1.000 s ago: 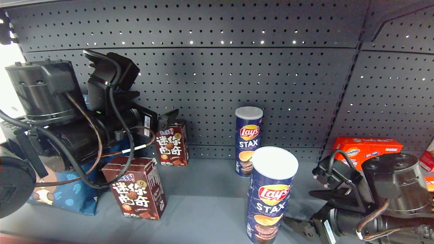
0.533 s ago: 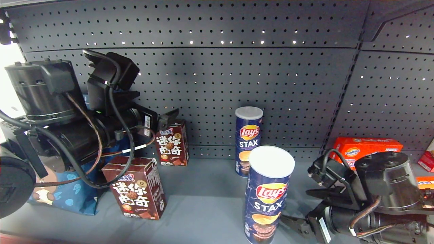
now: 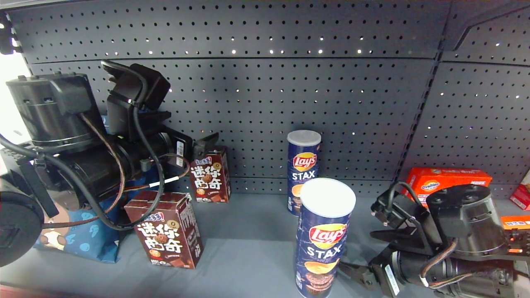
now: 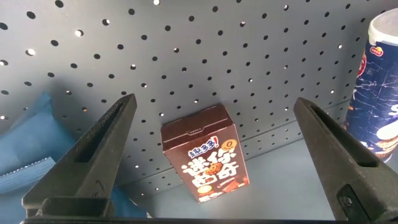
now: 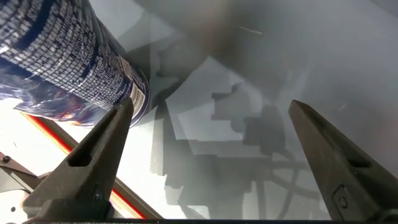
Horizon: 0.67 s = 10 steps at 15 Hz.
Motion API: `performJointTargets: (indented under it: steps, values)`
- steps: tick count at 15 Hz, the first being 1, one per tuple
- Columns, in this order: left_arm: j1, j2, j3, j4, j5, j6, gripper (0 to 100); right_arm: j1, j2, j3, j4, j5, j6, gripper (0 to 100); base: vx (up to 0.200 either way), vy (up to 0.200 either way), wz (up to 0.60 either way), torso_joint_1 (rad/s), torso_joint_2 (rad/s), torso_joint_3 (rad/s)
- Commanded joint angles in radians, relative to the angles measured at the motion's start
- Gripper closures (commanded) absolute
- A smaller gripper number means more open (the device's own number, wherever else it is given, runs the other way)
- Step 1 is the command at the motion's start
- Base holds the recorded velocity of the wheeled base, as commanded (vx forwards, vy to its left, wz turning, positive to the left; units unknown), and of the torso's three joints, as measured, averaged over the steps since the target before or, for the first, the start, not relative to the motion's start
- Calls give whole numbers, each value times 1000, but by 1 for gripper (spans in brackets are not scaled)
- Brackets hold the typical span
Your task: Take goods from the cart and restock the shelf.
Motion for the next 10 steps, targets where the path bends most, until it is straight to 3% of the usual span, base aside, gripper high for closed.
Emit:
performJointTargets:
  steps: [1, 10]
  values:
    - [0, 2, 1, 0, 0, 0, 0, 1, 6, -2, 0, 0, 0, 0, 0, 0, 0, 0, 0, 0]
    - [0, 2, 1, 0, 0, 0, 0, 10, 26, -17, 0, 0, 0, 0, 0, 0, 0, 0, 0, 0]
